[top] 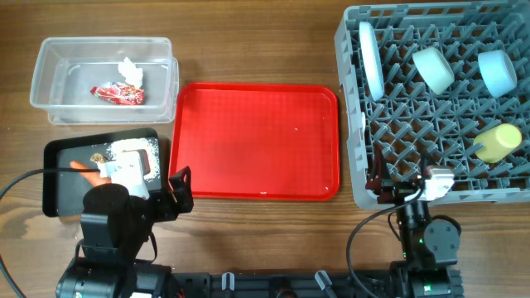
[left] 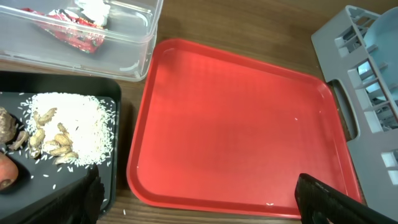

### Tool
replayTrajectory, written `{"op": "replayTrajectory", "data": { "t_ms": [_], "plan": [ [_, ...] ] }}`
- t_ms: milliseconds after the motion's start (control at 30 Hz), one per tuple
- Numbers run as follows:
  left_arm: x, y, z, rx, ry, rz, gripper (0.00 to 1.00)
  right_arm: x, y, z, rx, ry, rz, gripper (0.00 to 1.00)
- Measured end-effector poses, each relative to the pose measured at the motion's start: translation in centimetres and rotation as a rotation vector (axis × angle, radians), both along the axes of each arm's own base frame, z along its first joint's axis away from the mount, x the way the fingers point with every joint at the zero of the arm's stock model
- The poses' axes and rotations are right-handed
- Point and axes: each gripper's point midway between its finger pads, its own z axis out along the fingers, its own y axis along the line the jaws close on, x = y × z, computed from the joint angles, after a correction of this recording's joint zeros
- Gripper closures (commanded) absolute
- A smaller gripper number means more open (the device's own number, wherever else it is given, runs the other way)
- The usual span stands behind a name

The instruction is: Sort waste into correct bins and load items into the dishwasher rack

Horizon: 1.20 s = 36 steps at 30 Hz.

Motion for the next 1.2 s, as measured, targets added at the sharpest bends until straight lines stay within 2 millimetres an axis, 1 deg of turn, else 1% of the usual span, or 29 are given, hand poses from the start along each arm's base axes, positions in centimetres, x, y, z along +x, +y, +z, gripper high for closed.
{"op": "replayTrajectory", "data": {
  "t_ms": [133,300,1200],
  "plan": [
    [-0.01,0.00,-0.02,0.000,0.001,0.000,0.00,-0.04,0.60,0.07,-0.077,-0.008,0.036,0.00],
    [-0.01,0.00,-0.02,0.000,0.001,0.000,0.00,-0.06,0.73,0.07,-0.106,-0.010,0.044,0.00],
    [-0.01,0.00,-0.02,0.000,0.001,0.000,0.00,-0.06,0.73,0.10,-0.114,-0.012,0.045,0.00]
  ]
}}
